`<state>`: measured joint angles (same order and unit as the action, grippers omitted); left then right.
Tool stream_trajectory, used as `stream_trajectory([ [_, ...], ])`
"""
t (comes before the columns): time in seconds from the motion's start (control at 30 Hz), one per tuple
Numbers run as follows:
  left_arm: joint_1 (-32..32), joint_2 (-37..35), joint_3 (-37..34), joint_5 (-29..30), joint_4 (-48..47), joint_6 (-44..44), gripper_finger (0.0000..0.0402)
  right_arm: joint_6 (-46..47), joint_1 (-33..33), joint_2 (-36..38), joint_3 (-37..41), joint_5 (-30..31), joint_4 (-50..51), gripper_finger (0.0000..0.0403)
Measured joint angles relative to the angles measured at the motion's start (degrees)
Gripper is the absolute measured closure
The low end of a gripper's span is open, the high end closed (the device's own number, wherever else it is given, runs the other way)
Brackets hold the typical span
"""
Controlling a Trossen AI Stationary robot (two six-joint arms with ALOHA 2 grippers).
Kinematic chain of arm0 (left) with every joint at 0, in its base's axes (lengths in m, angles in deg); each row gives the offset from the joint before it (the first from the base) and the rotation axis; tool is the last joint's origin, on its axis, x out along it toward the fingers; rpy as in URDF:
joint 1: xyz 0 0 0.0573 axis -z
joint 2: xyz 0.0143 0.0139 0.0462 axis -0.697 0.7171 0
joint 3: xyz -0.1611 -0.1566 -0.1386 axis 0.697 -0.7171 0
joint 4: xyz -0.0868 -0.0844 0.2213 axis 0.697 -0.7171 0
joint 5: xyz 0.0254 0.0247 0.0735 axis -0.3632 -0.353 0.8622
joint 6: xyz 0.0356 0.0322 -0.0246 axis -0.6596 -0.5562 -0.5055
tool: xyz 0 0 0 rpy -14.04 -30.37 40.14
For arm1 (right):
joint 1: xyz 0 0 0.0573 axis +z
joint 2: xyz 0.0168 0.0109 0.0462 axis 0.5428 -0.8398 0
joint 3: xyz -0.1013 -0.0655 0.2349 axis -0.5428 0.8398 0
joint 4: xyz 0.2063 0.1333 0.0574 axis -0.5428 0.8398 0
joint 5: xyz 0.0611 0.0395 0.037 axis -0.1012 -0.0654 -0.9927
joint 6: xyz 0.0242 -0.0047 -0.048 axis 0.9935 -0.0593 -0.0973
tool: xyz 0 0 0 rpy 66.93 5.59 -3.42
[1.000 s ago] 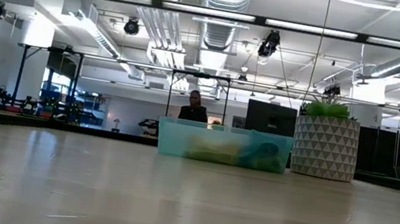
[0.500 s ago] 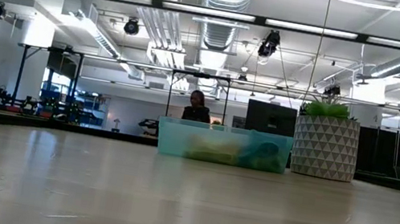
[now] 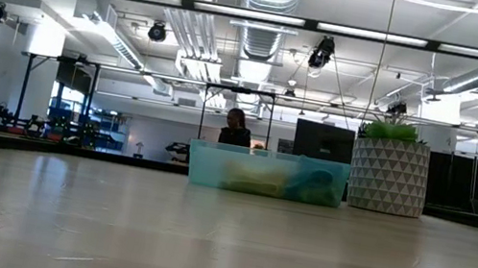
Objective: Fold microfiber towels
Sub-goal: Fold the green microfiber cloth
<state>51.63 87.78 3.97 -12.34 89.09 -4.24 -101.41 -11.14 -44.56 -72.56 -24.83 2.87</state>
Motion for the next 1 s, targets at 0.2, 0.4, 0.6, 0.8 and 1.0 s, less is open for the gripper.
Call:
stream_trajectory([
  [0.2, 0.01, 1.41, -0.3, 0.11, 9.51, 10.23, 0.0288, 2.45, 0.0, 0.63, 0.0, 0.52, 0.1, 0.0394],
  [0.4, 0.0, 3.82, -0.44, 4.15, 10.26, 13.32, 0.0283, 3.1, 0.0, 0.91, 0.0, 0.83, 0.54, 0.0394],
  [0.6, -0.12, 5.39, -0.52, 4.14, 9.77, 13.39, 0.0209, 3.6, 0.04, 0.95, 0.0, 0.96, 0.96, 0.0394],
  [0.8, -1.46, 4.05, -0.61, 11.7, 3.57, 16.34, 0.0064, 4.5, 0.04, 1.06, 0.0, 0.98, 1.38, 0.0394],
  [1.0, -1.46, 2.64, -0.27, 17.45, -3.7, 16.49, 0.0029, 4.48, -0.06, 1.28, 0.0, 3.52, 1.31, 0.0394],
])
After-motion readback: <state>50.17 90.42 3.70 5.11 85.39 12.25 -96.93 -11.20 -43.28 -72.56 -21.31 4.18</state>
